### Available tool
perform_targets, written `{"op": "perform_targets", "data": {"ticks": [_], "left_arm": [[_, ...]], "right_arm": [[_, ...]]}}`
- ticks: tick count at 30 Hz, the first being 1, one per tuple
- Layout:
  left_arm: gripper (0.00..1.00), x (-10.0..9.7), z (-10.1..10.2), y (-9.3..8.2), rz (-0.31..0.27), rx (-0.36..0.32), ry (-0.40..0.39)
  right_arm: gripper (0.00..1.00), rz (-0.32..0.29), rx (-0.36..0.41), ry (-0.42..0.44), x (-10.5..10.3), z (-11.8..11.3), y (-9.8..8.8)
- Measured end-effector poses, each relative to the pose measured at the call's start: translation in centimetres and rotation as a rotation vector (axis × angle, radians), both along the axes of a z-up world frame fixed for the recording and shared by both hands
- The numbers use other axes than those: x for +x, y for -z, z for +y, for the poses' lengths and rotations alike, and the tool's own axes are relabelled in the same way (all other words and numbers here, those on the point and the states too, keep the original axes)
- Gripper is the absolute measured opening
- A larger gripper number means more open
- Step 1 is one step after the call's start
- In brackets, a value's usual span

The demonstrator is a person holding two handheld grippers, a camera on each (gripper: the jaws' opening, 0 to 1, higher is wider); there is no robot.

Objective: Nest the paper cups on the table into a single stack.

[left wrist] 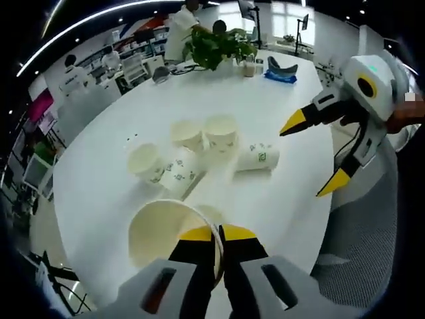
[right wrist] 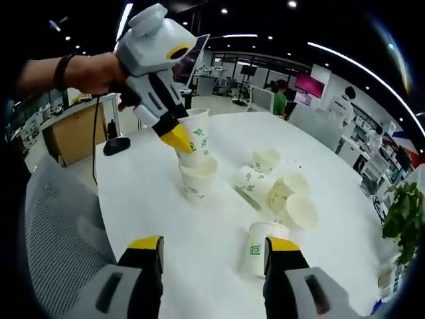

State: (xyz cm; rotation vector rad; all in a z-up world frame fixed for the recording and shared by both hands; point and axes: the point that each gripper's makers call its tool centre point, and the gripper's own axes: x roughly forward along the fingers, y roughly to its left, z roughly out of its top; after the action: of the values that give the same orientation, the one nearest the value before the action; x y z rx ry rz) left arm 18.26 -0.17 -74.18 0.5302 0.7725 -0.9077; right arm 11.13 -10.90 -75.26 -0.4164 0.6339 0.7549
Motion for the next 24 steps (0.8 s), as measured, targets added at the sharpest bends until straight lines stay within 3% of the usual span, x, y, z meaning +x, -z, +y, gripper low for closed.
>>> {"op": "perform_targets", "data": {"ticks": [6, 24], "left_arm": [[0.0, -0.24, -0.46, 0.3, 0.011, 0.027, 0.02], [0.0, 0.14, -0.75, 0.97, 0.026, 0.026, 0.023]], "right_arm": [[0.61, 0.008, 0.001, 0.007, -0.17, -0.13, 0.19], [0.61, 0.019, 0.005, 0.018, -0.22, -0.47, 0.31]]}}
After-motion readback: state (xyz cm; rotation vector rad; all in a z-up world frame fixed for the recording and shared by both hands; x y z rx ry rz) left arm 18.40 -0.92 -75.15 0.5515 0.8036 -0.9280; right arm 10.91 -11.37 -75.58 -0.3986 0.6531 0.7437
